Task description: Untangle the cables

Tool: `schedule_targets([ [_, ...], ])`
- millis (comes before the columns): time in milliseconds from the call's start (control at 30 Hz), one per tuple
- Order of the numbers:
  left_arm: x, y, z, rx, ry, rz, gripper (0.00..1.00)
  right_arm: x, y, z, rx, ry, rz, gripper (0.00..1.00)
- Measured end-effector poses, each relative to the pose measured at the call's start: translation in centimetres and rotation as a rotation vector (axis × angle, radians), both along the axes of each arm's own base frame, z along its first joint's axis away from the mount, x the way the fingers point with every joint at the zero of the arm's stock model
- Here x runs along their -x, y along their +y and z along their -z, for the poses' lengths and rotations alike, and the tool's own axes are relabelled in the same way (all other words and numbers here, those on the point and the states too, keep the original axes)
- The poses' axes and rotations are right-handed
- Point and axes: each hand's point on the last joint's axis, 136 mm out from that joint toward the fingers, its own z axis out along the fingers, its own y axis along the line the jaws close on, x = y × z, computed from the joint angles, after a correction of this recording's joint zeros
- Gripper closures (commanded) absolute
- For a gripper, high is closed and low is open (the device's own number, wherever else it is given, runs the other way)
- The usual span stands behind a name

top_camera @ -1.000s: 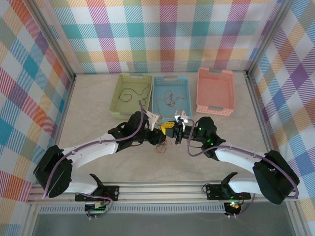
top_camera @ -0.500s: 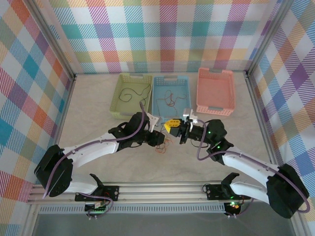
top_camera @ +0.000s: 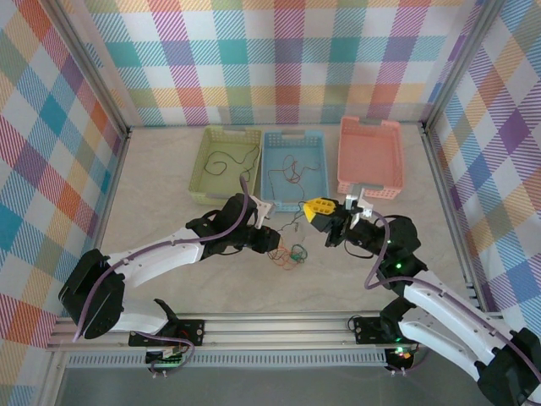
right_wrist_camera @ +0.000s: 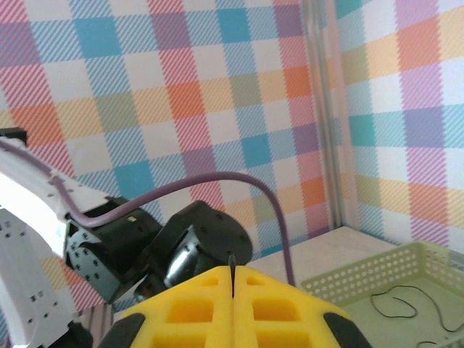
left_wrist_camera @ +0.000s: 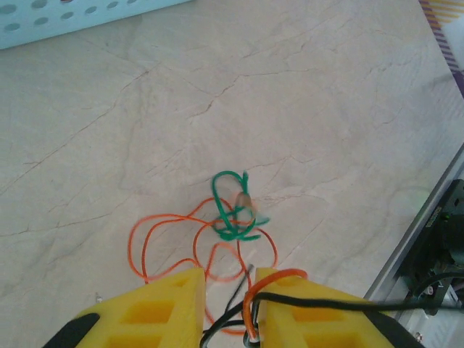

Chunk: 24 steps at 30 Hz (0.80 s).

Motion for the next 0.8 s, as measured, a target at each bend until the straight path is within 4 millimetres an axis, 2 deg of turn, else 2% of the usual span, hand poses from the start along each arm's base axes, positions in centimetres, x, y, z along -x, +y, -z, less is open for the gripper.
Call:
schedule_targets([
  [300, 0.6, 2.1, -1.4, -0.024, -0.040, -0.044, 0.73, -2.0, -1.2, 1.1, 0.016, 0.066, 0.110, 1.00],
  [600, 1.4, 4.2, -0.8, -0.088, -0.033, -0.081, 0.74, -3.8, -1.8, 2.7, 0.050, 0.113, 0.207, 1.00],
  [733, 1.0, 5.2, -1.7, -0.102, -0.078, -0.124, 0.71, -4.9, -2.8, 4.2, 0.070, 0.145, 0.290, 1.00],
  [800, 0.7, 5.7, -1.9, -0.116, -0.095, -0.148, 0.64, -5.2, -3.5, 4.6, 0.073, 0.157, 0.327, 1.00],
])
